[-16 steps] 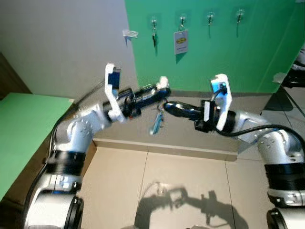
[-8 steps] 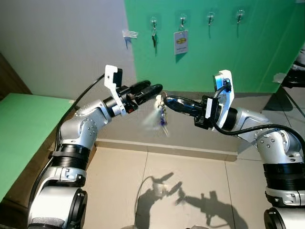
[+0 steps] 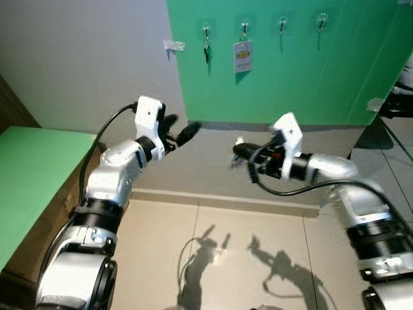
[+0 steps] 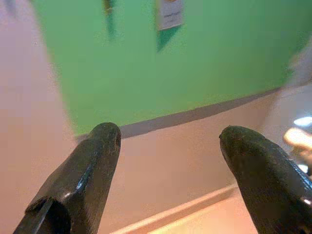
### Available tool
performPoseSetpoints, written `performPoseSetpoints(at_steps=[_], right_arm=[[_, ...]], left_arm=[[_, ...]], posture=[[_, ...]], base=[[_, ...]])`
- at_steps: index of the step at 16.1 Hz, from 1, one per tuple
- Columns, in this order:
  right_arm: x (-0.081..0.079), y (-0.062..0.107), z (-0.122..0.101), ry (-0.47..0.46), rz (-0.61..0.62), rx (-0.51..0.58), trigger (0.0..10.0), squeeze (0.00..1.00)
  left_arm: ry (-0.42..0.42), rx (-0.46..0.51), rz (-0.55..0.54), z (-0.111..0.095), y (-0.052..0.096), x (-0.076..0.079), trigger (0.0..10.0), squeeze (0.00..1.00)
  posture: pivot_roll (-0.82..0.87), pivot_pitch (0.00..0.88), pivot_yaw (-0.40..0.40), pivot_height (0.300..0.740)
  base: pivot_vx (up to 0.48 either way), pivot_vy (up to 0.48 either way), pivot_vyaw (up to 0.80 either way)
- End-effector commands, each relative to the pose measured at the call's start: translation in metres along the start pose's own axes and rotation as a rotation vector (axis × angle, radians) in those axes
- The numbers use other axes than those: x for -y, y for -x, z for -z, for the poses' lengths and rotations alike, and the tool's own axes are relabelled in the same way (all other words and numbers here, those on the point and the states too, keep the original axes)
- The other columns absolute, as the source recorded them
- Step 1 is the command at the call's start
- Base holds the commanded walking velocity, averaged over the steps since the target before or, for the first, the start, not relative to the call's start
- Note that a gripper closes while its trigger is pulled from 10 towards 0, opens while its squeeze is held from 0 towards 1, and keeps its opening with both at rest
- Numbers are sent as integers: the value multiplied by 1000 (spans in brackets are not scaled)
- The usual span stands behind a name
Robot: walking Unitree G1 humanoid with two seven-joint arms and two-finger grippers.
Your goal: Hang keys on a hook
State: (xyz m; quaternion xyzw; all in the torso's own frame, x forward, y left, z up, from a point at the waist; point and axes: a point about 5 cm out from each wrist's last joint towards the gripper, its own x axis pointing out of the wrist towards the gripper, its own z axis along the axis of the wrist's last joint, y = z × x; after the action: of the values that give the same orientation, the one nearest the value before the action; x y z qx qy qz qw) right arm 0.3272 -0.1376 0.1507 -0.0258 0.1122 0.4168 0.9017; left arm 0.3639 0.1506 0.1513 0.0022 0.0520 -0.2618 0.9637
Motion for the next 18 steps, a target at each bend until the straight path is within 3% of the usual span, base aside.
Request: performPoseSetpoints(at_steps=[1, 2, 3, 4, 6, 7, 8, 10, 11, 13, 15, 17, 18], right_arm=[[7, -5, 4, 35, 147, 9, 0, 0], [14, -6, 8, 76, 279, 6, 0, 0], [16, -7, 9, 101, 315, 6, 0, 0], [29, 0, 10, 165, 570, 48, 0, 0], [32, 11, 16, 221, 759, 87, 0, 0], [29, 14, 19, 274, 811, 103, 0, 0], [26, 19, 17, 385, 872, 141, 0, 0], [23, 24, 19, 463, 927, 167, 0, 0], [24, 25, 23, 447, 946, 157, 0, 0], [24, 30, 25, 341, 976, 210, 0, 47], [19, 40, 31, 262, 981, 260, 0, 35], [8, 57, 58, 195, 977, 236, 0, 0], [4, 60, 64, 181, 962, 227, 0, 4]], left_arm=[[-128, -23, -89, 8, 6, -5, 10000, 0], [-197, -13, -137, 10, 10, -5, 10000, 0], [-213, -8, -151, 11, 11, -5, 10000, 0], [-242, 25, -245, 16, 20, -7, 10000, 0], [-217, 75, -344, 24, 32, -2, 10000, 0], [-217, 95, -378, 28, 37, 2, 10000, 0], [-209, 125, -424, 31, 43, 7, 10000, 0], [-152, 142, -418, 36, 48, 18, 10000, 0], [-164, 141, -405, 38, 47, 25, 10000, 0], [-99, 149, -447, 43, 56, 25, 10000, 0], [-87, 132, -491, 57, 76, 25, 10000, 0], [-139, 38, -481, 90, 107, 31, 10000, 0], [-141, 28, -479, 94, 111, 32, 10000, 0]], posture=[[-210, 0, 92, 740], [-208, 0, 98, 740], [-208, 0, 98, 740], [-199, 0, 105, 740], [-195, 0, 112, 740], [-193, 0, 115, 740], [-190, 0, 116, 740], [-184, 0, 113, 740], [-184, 0, 111, 740], [-193, 0, 108, 740], [-192, 0, 97, 740], [-183, 0, 91, 740], [-182, 0, 89, 740]], base=[[0, 0, 0], [0, 0, 0], [0, 0, 0], [0, 0, 0], [0, 0, 0], [0, 0, 0], [0, 0, 0], [0, 0, 0], [0, 0, 0], [0, 0, 0], [0, 0, 0], [0, 0, 0], [0, 0, 0]])
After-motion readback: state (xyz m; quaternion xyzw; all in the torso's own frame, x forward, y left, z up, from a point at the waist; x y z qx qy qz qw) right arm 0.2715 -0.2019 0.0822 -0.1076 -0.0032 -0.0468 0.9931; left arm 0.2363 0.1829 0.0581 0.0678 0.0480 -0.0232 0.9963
